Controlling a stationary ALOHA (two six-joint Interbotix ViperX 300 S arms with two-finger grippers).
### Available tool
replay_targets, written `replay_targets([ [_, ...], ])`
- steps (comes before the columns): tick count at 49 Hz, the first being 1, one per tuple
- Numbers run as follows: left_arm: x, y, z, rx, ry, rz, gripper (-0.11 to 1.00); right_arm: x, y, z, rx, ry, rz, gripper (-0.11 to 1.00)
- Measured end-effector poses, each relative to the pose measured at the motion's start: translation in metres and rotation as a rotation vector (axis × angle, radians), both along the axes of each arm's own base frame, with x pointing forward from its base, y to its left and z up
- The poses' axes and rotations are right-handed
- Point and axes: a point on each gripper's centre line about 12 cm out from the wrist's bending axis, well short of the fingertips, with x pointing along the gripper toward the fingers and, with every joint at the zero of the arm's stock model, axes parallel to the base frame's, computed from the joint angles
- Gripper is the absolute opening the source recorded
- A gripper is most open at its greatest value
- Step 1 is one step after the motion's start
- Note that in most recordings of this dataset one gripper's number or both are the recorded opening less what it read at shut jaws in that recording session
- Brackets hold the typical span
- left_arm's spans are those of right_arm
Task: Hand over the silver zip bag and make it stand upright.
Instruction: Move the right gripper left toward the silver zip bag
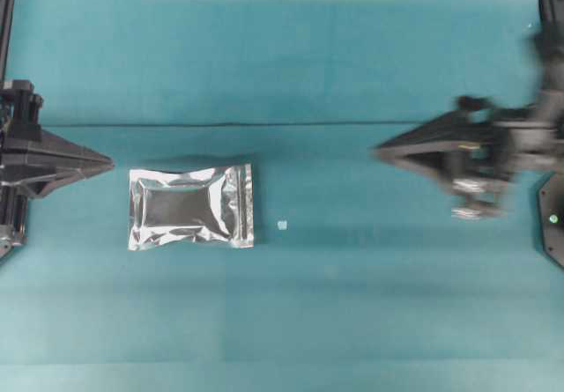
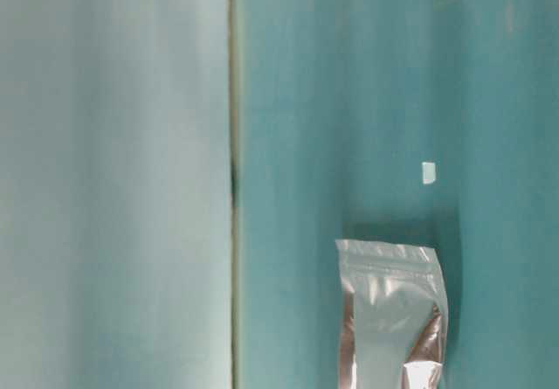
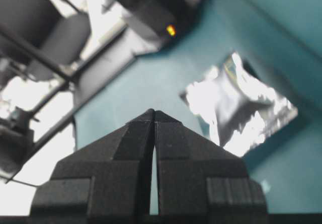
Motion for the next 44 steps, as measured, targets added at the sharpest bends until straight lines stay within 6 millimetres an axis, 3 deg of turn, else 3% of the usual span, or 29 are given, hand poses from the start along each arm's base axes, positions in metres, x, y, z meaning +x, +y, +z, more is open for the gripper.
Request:
replay_targets([
  [11,-0.001,0.0,-0.002,-0.001,0.026,0.001,-0.01,0.045,-0.007,-0.024,0.134,0.105,-0.05,0.01],
  [15,-0.002,0.0,-0.002,0.001,0.031,0.001,-0.01,0.059,-0.01,-0.035,0.205,0.13,-0.084,0.07],
  [20,-0.003,0.0,-0.003,0.001,0.037,0.001,-0.01,0.072,-0.011,-0.05,0.272,0.163,-0.113,0.24],
  [28,-0.004,0.0,-0.003,0.001,0.038,0.001,-0.01,0.086,-0.012,-0.072,0.349,0.206,-0.151,0.7],
  [32,-0.004,0.0,-0.002,0.001,0.038,0.001,-0.01,0.09,-0.012,-0.083,0.376,0.226,-0.168,0.87],
  [35,-0.004,0.0,-0.002,-0.001,0.037,0.001,-0.01,0.093,-0.012,-0.092,0.385,0.241,-0.178,0.93],
  [44,-0.003,0.0,-0.004,-0.01,0.045,0.001,-0.01,0.1,-0.011,-0.122,0.405,0.288,-0.204,0.91],
])
